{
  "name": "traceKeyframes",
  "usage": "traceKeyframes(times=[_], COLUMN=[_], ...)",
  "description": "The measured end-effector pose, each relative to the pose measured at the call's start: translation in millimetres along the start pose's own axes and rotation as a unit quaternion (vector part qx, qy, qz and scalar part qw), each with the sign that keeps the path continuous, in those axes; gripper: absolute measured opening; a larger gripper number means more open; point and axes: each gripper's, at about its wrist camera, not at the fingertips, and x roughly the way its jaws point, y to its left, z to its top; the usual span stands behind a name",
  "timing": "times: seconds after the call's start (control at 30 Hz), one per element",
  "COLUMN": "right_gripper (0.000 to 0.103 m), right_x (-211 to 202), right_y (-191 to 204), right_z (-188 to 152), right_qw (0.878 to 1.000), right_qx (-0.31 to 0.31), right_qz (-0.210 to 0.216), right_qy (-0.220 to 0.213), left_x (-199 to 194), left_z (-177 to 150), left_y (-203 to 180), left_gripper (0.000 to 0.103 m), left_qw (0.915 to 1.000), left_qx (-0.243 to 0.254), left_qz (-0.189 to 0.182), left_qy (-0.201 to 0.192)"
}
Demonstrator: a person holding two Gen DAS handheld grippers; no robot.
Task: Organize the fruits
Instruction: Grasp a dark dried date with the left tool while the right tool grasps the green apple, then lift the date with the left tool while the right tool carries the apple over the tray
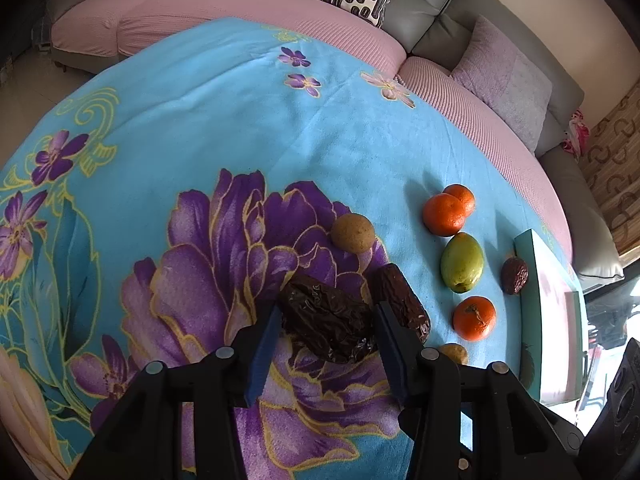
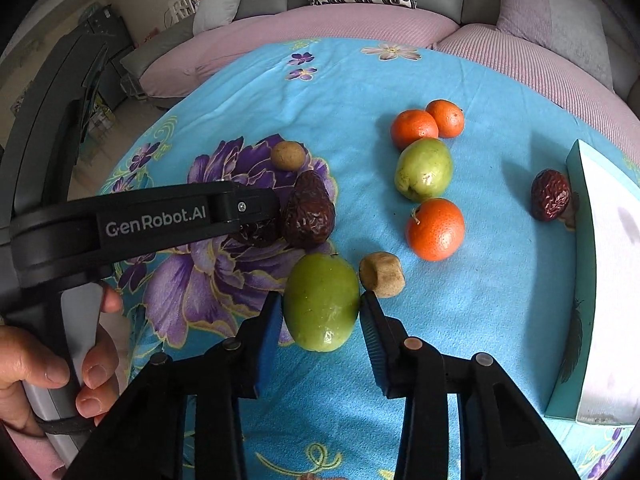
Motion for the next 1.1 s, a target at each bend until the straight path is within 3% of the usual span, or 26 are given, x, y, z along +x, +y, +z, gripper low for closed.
traceKeyframes(times=[0.37,0.7,0.9,1.1], right_gripper=[0.041,0.041,0.041,0.041], right_x=[-6,-32,-57,-90], right_y=[-5,-15,-38,-90], right_z=[-2,1,7,12], right_qw=[1.0,0.998,0.994,0.978], right_qx=[0.012,0.027,0.047,0.102], right_qz=[0.011,0.014,-0.035,-0.106], right_qy=[-0.007,-0.049,-0.093,-0.146], left_x=[-21,-57,-74,-74], left_z=[-4,0,4,9], left_y=[7,1,-21,-50], left_gripper=[0.05,0.05,0.05,0.05], left_qw=[0.9993,0.9963,0.9947,0.9948], left_qx=[-0.022,-0.03,-0.017,0.002], left_qz=[0.004,0.014,0.012,0.007], left_qy=[-0.031,-0.079,-0.101,-0.102])
